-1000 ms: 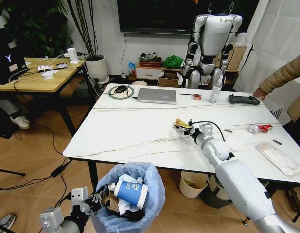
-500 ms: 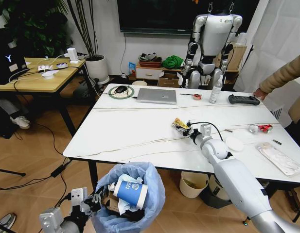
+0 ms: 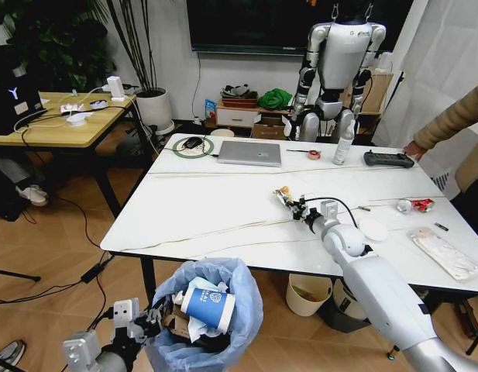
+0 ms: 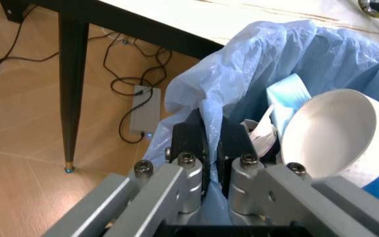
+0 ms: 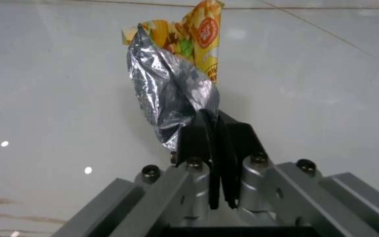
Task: Pick up the trash bin and place the trash from the table into it.
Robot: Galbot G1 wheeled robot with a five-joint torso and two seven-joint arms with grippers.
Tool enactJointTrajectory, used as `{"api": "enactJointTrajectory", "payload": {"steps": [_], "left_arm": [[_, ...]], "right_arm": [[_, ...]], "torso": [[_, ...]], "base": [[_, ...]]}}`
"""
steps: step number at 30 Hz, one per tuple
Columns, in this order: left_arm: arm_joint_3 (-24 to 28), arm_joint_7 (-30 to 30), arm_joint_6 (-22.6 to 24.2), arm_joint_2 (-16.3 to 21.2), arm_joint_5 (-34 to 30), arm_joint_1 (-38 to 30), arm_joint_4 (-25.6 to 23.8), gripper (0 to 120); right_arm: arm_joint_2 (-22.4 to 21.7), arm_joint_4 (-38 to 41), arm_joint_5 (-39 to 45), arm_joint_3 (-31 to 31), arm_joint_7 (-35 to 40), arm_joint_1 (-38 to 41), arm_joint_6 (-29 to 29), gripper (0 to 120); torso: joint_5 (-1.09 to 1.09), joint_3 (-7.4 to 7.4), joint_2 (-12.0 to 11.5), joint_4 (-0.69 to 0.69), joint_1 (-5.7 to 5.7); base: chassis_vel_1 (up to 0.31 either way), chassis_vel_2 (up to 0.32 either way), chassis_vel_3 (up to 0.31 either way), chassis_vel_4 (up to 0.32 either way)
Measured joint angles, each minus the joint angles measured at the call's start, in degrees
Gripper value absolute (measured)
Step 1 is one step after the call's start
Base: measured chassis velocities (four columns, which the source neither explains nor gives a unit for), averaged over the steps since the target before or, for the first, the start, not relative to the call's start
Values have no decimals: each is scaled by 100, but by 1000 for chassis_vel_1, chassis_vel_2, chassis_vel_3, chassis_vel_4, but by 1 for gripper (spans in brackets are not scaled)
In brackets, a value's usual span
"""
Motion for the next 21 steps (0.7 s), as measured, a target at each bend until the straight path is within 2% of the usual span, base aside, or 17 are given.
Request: {"api": "enactJointTrajectory", "payload": {"steps": [7,10,11,15,17,18,19,21], "left_arm": [[0,0,-4,-2,0,0,4,0],[19,-5,-6,-3,4,-3,10,0],[19,-5,-6,-3,4,-3,10,0],[34,-5,-8,8,4,-6,18,0],[11,-5,-10,32,-12,2,18,0],[0,-5,-10,42,-21,4,16,0],[0,-5,-10,42,-21,4,16,0],[-17,-7,-10,55,-39,4,2,0]], "right_arm": [[-96,151,18,9,-18,-82,1,0],[-464,823,348,97,-21,-350,-15,0],[-464,823,348,97,-21,-350,-15,0],[-983,2221,1090,172,-67,-846,-11,0],[-1324,3254,1642,171,-122,-1233,33,0],[-1425,3595,1768,155,-140,-1356,57,0],[-1425,3595,1768,155,-140,-1356,57,0],[-1643,4353,2033,51,-195,-1644,108,0]], "torso": [[1,0,0,0,0],[2,0,0,-1,1],[2,0,0,-1,1],[-1,0,0,-1,0],[0,0,0,0,0],[0,0,0,-1,0],[0,0,0,-1,0],[-2,-1,0,-1,0]], "base": [[0,0,0,0],[0,0,0,0],[0,0,0,0],[0,0,0,0],[0,0,0,0],[0,0,0,0],[0,0,0,0],[0,0,0,0]]}}
